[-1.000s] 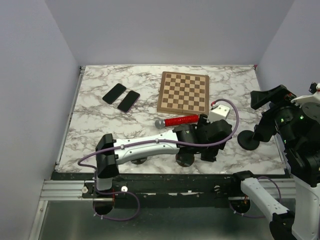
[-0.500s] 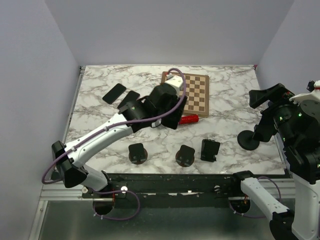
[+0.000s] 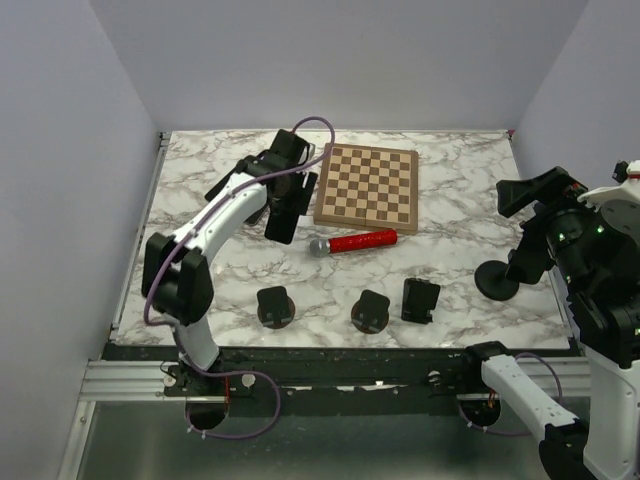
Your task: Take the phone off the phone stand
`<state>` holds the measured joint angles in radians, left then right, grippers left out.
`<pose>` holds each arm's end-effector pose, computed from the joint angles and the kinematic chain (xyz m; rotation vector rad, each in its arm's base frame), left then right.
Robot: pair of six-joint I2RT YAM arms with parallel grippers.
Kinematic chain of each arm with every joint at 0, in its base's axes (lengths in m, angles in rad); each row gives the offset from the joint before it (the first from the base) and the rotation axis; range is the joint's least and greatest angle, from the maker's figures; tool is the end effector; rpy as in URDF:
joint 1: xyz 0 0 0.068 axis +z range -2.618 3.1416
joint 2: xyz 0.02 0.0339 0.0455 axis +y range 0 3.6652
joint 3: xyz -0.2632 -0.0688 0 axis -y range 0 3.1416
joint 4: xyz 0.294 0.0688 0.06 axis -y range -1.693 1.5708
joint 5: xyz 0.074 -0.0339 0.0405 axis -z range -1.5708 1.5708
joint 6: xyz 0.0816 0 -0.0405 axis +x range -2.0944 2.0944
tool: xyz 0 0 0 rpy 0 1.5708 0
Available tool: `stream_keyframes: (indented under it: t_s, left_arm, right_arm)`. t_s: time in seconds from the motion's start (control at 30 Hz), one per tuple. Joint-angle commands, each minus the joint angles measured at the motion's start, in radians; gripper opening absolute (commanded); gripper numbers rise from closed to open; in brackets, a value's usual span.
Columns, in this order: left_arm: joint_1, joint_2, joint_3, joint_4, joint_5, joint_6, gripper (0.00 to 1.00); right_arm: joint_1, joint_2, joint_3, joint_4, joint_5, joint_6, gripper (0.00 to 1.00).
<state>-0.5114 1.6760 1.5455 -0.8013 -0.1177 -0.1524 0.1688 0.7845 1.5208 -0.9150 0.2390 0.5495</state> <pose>0.3879 -0.2067 0.2720 0.3980 2.4662 -0.1301 0.1631 0.0082 0.5141 0.5024 1.6815 0.3165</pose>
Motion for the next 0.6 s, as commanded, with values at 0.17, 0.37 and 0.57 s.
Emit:
stream_keyframes:
  t_s: [0.17,0.37,0.57]
  left_arm:
    - [0.077,0.434,0.453,-0.203,0.112,0.1,0.0]
    - [0.09,0.539,0.523,-0.247,0.117,0.104,0.0]
    - [0.098,0.607,0.562,-0.265,0.083,0.121,0.0]
  right_arm:
    - [-0.003,0.01,0.062,-0.033,0.017,-0.015,1.0]
    - [-0.003,0.016,0.063,-0.044,0.019,-0.016,1.0]
    - [-0.003,0.014,0.041,-0.038,0.012,-0.016,1.0]
